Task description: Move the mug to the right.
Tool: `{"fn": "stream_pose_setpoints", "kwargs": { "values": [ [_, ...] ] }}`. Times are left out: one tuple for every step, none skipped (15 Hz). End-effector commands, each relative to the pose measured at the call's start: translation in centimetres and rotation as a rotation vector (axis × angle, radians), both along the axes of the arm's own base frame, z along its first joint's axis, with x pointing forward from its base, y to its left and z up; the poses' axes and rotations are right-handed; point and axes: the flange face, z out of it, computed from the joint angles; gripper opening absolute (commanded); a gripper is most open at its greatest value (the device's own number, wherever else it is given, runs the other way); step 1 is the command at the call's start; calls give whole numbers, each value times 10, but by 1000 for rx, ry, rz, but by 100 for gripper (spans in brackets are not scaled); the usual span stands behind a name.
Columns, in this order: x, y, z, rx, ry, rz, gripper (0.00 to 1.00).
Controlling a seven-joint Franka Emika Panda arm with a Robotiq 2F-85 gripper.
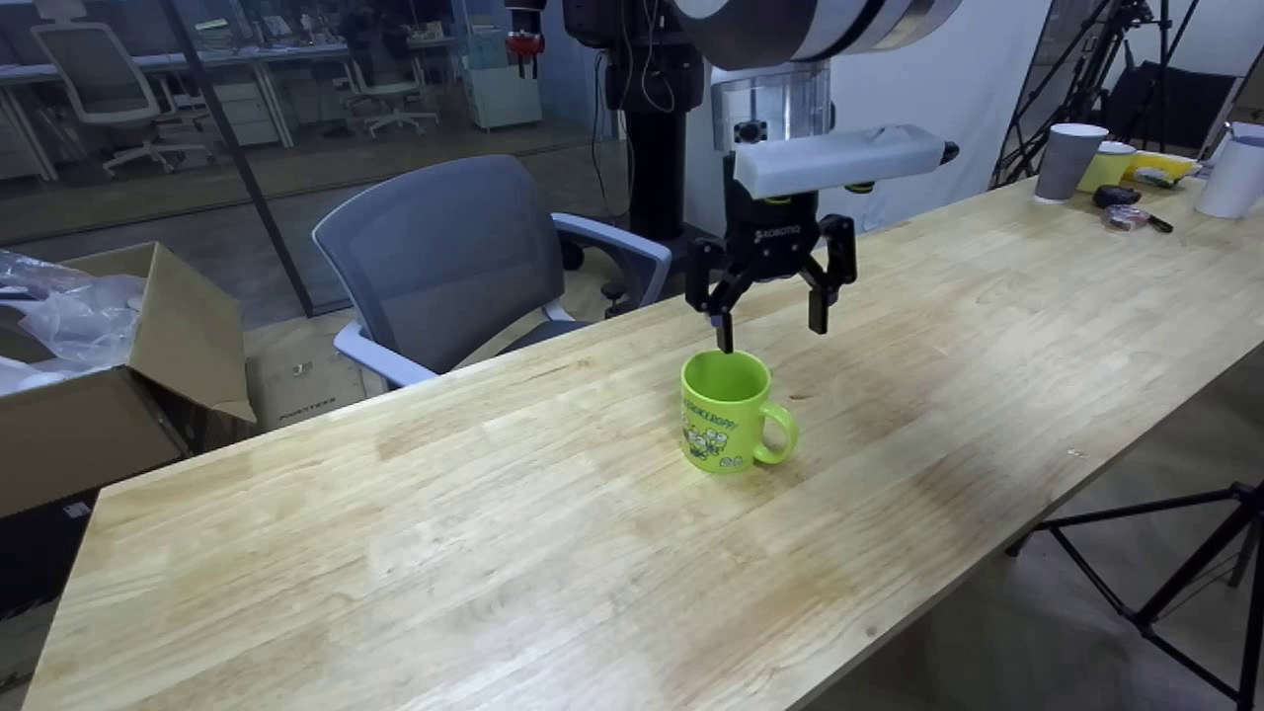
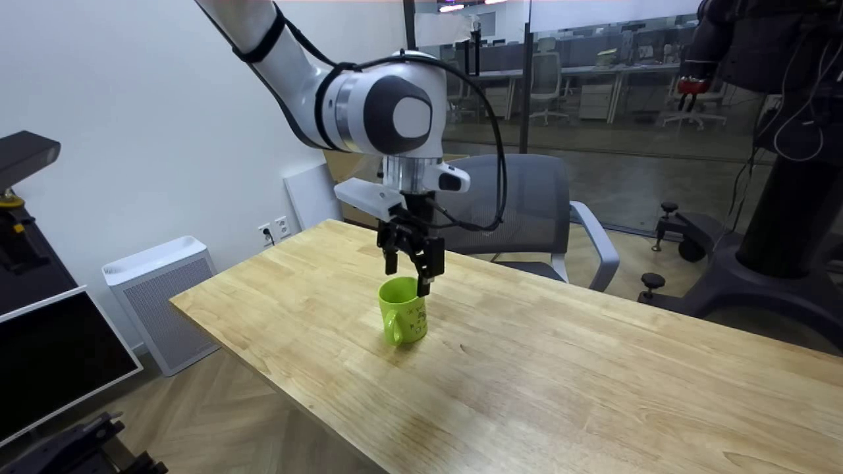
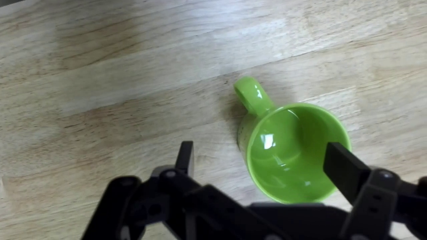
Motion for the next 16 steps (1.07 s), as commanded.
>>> {"fn": "stream_pose_setpoints", "kwargs": {
  "values": [
    [-2, 4, -3, -1, -47, 1, 100],
    [-2, 5, -5, -2, -57, 1, 100],
    [-3, 4, -6, 0, -65, -1, 100],
    [-3, 4, -7, 4, -72, -4, 100],
    [-5, 3, -9, 11, -71, -8, 100],
    [-6, 2, -10, 17, -67, -9, 100],
    [-8, 0, -12, 18, -61, -8, 100],
    [-9, -2, -13, 17, -56, -9, 100],
    [-10, -5, -15, 16, -50, -12, 100],
    [-10, -8, -16, 19, -45, -16, 100],
    [-11, -12, -16, 22, -42, -21, 100],
    [-11, -16, -17, 24, -39, -25, 100],
    [-12, -20, -17, 24, -38, -31, 100],
    [-13, -25, -18, 24, -36, -34, 100],
    [-13, -31, -18, 19, -37, -35, 100],
    [-13, -36, -19, 16, -39, -38, 100]
  ]
}}
